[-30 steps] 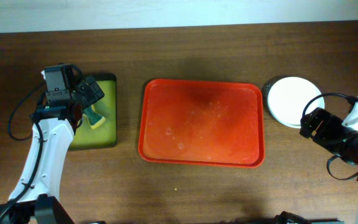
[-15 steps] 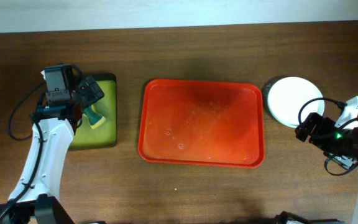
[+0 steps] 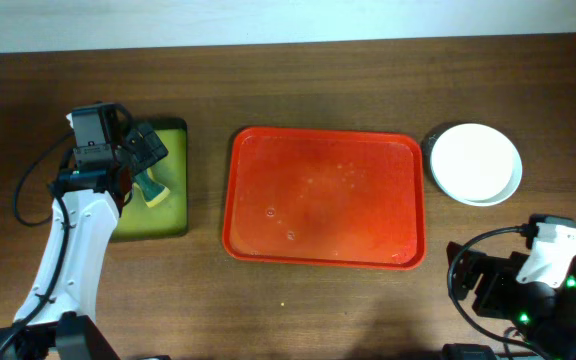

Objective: Clean dirty plates on tray and stack at the side

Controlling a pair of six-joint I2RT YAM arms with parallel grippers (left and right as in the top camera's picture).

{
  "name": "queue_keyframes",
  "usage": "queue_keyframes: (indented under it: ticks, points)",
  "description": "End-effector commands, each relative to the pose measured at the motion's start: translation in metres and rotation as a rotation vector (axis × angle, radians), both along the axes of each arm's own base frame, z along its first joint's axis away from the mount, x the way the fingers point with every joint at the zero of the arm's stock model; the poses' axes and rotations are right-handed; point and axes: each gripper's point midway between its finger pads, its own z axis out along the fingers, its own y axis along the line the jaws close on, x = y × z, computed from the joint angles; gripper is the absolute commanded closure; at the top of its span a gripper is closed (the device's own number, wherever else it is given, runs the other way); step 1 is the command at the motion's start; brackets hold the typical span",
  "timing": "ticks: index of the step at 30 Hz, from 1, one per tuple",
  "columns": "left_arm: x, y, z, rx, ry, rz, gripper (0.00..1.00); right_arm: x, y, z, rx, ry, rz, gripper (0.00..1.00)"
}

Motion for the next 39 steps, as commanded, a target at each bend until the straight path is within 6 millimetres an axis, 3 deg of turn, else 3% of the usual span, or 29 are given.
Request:
queue_keyframes:
  ticks: [1,8,13,28,34,37,39]
  points:
    - [0.003,0.001,0.007,0.003,-0.017,-0.004,0.01,0.008,-0.002,-0.025,-0.011,-0.032,-0.005,0.01]
    - [0.003,0.001,0.007,0.003,-0.017,-0.004,0.01,0.032,0.008,-0.078,-0.019,-0.332,0.053,0.01]
    - [0.003,0.001,0.007,0.003,-0.017,-0.004,0.01,0.051,0.008,-0.099,-0.025,-0.468,0.051,0.01]
    - [0.003,0.001,0.007,0.003,-0.017,-0.004,0.01,0.085,0.011,-0.106,-0.029,-0.744,0.053,0.01]
    - [0.003,0.001,0.007,0.003,-0.017,-0.004,0.01,0.087,0.002,-0.111,-0.049,-0.738,-0.001,0.01]
    - [0.003,0.001,0.007,0.003,-0.017,-0.004,0.01,0.086,-0.004,-0.129,-0.064,-0.666,-0.032,0.01]
    - [0.003,0.001,0.007,0.003,-0.017,-0.004,0.01,0.087,-0.006,-0.129,-0.077,-0.667,-0.039,0.01]
